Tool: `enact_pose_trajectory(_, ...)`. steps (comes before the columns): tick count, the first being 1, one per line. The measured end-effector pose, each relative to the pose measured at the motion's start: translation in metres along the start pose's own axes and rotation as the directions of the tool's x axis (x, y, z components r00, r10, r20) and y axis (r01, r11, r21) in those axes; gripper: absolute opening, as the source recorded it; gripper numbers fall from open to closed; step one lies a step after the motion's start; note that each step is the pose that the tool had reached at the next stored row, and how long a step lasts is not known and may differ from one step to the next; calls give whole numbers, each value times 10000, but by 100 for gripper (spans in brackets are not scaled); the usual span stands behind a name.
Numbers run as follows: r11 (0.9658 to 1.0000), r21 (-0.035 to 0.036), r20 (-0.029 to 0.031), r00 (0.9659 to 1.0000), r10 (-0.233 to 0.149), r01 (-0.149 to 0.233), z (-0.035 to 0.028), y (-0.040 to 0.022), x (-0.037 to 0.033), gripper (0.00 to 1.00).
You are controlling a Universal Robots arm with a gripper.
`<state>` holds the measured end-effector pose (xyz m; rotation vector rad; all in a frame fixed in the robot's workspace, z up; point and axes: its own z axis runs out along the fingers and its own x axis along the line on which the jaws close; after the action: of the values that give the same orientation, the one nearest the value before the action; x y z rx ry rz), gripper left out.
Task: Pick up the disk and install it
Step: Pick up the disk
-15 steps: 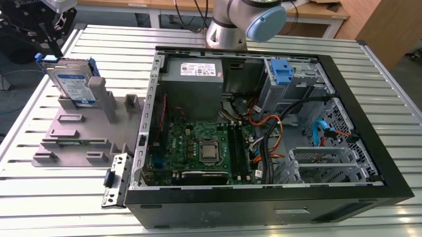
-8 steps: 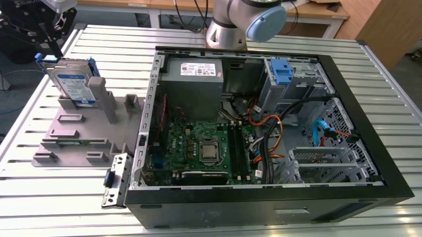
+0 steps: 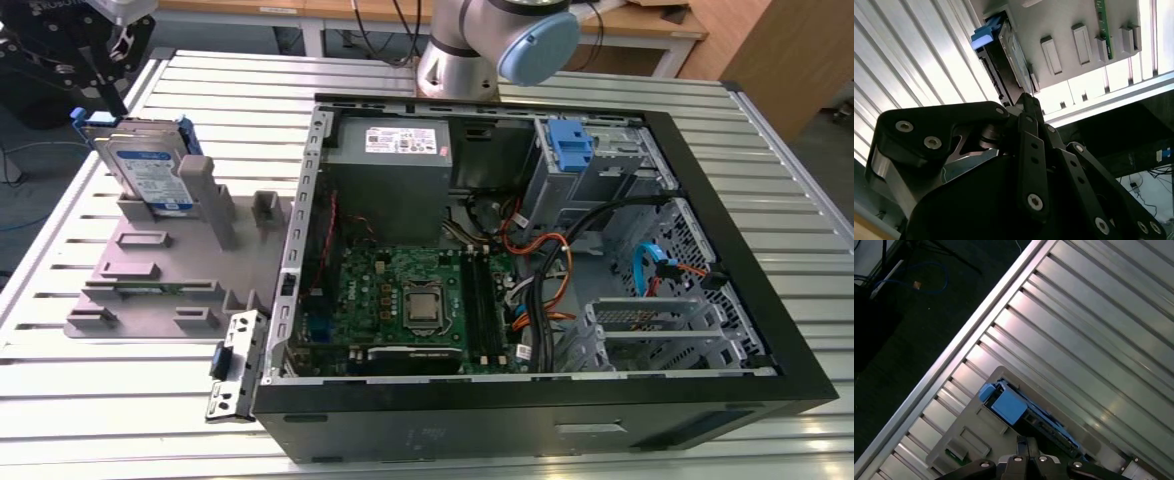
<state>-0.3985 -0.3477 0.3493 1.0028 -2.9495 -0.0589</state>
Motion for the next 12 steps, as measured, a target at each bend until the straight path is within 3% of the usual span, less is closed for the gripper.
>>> enact_pose_trajectory(3,9987,5,-24,9987,-517,517,1,0,0,11)
enact_pose_trajectory(6,9945,10,-48,9945,-1048,1048,4,0,0,11)
enact_pose_trajectory(9,9874,13,-73,9874,-1584,1584,6,0,0,11)
enact_pose_trajectory(12,9772,15,-97,9771,-2124,2124,10,0,0,11)
